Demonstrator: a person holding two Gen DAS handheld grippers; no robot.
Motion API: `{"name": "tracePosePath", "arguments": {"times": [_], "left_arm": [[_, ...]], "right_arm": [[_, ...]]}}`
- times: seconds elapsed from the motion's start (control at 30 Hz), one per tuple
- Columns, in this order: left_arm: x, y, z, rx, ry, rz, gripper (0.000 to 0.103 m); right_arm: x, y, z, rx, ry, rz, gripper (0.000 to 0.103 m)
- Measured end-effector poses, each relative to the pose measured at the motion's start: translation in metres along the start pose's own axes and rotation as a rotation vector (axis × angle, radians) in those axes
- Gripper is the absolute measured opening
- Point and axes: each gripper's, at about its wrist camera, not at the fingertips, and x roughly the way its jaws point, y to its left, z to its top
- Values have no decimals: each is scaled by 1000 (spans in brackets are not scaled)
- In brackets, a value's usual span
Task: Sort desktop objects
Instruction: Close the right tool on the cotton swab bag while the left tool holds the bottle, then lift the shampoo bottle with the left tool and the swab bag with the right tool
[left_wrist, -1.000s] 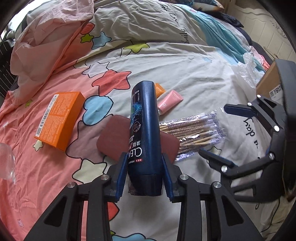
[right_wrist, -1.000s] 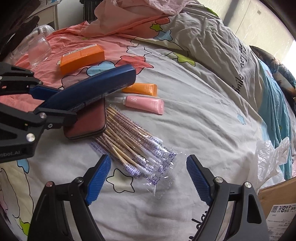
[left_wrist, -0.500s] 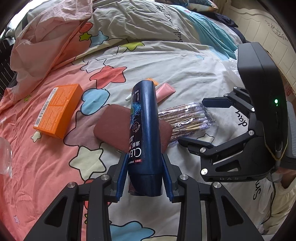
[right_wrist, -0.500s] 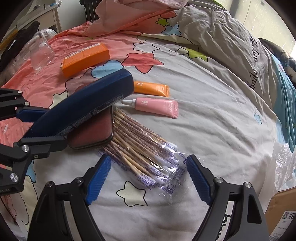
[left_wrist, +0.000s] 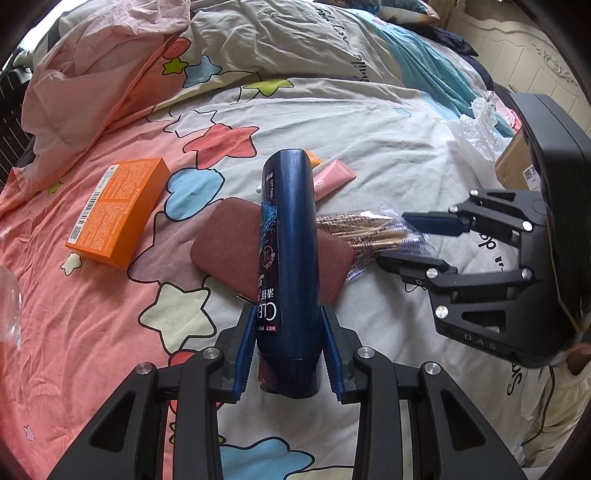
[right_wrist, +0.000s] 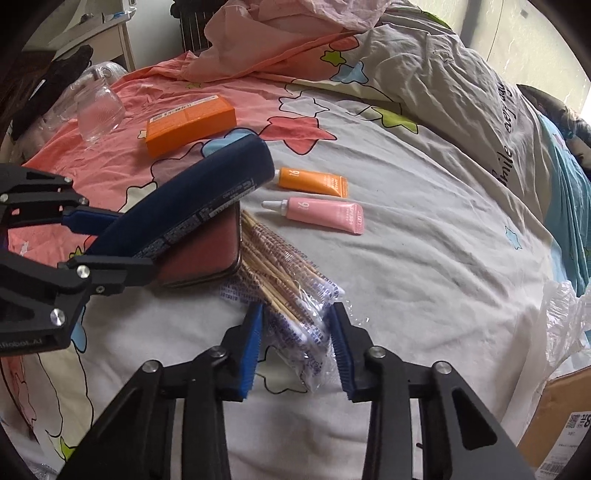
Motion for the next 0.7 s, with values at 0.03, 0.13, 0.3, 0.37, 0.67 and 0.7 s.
{"name": "tracePosePath", "arguments": {"times": [0.03, 0.13, 0.3, 0.37, 0.67, 0.7], "left_arm": [[0, 0, 0, 0, 0, 2, 35], [1, 1, -2, -1, 2, 8, 35], [2, 2, -4, -3, 4, 18, 35], [4, 0, -4, 6, 4, 28, 36], [7, 0, -3, 1, -7, 66, 52], [8, -1, -3, 4, -7, 68, 56]], "right_arm": [[-3, 3, -2, -1, 2, -9, 31], [-10, 9, -9, 5, 4, -22, 30], [-16, 11, -27, 20, 20, -12, 28], [-16, 11, -33, 19, 29, -12, 26], [-14, 7, -31, 16, 30, -21, 45], [-14, 8, -31, 12, 30, -25, 47]]}}
